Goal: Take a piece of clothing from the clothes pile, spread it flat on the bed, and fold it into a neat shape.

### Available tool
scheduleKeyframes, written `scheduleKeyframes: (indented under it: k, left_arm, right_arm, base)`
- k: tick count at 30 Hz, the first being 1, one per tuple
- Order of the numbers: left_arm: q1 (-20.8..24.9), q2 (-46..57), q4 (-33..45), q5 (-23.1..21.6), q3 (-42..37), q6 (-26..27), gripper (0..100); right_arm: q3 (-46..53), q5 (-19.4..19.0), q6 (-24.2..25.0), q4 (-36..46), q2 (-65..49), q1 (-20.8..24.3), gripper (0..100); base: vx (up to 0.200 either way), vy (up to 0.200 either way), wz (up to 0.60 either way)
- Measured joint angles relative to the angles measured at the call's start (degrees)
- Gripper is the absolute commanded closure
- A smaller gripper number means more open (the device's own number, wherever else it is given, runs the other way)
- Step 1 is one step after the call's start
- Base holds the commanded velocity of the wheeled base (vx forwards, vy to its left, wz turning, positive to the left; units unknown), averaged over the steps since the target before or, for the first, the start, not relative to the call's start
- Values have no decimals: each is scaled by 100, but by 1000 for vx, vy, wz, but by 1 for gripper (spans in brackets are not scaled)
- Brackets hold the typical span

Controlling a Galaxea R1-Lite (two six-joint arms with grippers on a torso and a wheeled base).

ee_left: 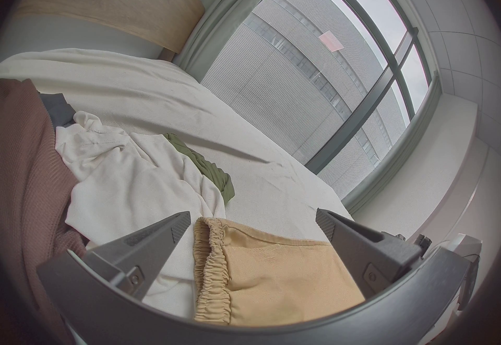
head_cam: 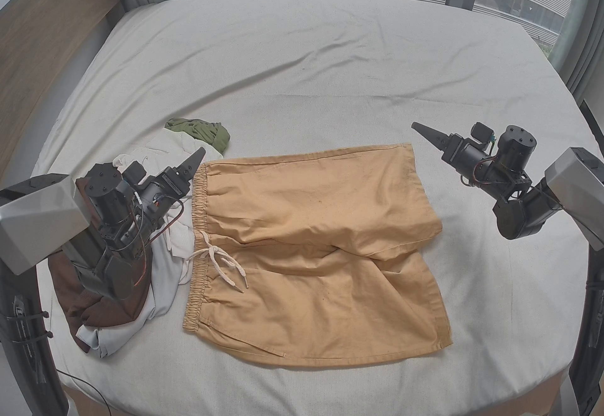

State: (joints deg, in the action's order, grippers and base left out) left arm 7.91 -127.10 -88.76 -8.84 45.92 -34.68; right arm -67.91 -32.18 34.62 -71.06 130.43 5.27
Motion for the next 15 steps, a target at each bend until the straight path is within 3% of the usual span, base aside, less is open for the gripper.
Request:
scheduleKeyframes:
  k: [8, 15]
  left_arm:
    - [-11, 380, -11, -150, -717, 26, 0]
    - [0, 861, -20, -697, -1685, 89, 0]
  right_arm:
    - [1748, 2, -290, -317, -597, -4, 0]
    - [3082, 0, -923, -613, -979, 29, 0]
  base:
    - [0, 0, 0]
    - [0, 0, 0]
